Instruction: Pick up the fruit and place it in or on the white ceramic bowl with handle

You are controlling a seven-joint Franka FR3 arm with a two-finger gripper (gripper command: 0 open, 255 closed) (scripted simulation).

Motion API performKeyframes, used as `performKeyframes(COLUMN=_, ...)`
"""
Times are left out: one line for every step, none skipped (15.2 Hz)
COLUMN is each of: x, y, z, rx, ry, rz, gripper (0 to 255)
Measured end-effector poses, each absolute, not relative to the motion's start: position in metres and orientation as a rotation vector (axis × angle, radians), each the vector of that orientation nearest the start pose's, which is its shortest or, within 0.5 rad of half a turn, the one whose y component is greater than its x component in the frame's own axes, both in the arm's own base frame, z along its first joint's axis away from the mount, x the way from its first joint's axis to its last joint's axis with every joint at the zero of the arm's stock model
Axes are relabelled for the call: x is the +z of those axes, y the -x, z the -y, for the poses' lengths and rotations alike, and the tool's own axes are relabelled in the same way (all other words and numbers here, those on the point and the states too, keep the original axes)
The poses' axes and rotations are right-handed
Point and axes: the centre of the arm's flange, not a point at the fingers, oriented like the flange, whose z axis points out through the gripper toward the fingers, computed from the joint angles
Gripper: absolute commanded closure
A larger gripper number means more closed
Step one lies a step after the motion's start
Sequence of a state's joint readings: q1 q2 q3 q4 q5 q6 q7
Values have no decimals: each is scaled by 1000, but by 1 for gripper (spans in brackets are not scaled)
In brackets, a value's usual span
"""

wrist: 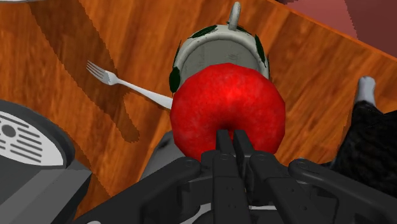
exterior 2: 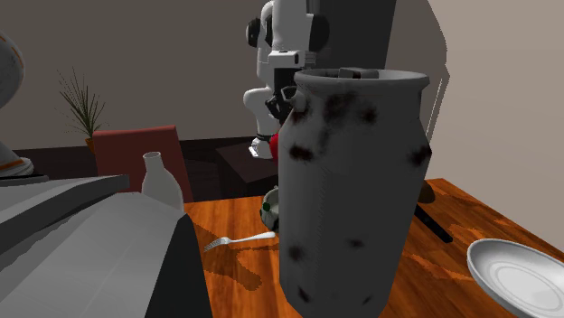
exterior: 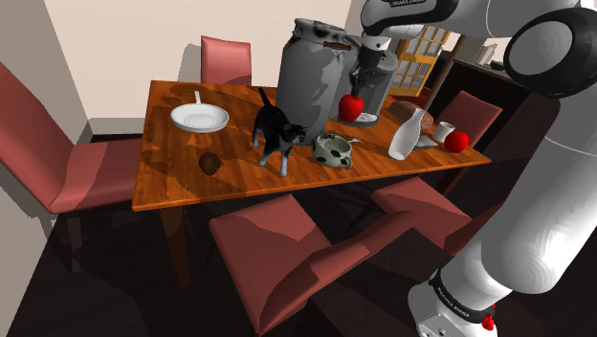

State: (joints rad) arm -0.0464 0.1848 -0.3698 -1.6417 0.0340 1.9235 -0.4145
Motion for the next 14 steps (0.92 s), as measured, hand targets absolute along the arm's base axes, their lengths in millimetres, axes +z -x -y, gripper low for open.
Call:
performKeyframes(x=516, y=-581, z=237, rx=-139, ry=3213, rz=-3, gripper=255)
performKeyframes(x=510, y=-581, z=236, rx=-139, ry=3214, rz=-4, gripper=255)
performKeyframes(x=505, y=-581, z=236, rx=-139, ry=3214, rz=-4, gripper=255)
performKeyframes(x=500, y=-581, z=236, rx=-139, ry=3214, rz=-4, gripper=255)
performKeyframes(x=494, y=-581, z=236, rx=-139, ry=3213, rz=-4, gripper=255)
performKeyframes(x=490, y=-582, z=236, rx=-139, ry=3213, rz=-4, gripper=255)
performKeyframes(x=484, y=-582, z=236, rx=-139, ry=3214, rz=-4, gripper=255)
performKeyframes(x=479, y=-582, z=237, rx=-139, ry=3214, rz=-4, gripper=255)
performKeyframes(x=473, y=-583, z=237, rx=-139, ry=3214, rz=-4, gripper=255)
performKeyframes(x=468, y=-583, z=237, rx=-139, ry=3214, rz=-4, gripper=255)
performKeyframes(x=463, y=-581, z=236, rx=-139, ry=3214, rz=-4, gripper=255)
performKeyframes(x=458, y=-582, z=236, rx=-139, ry=3214, rz=-4, gripper=255)
performKeyframes(x=452, y=-581, z=236, rx=-139, ry=3213, rz=-4, gripper=255)
performKeyframes(x=447, y=-582, z=236, rx=-139, ry=3213, rz=-4, gripper=255)
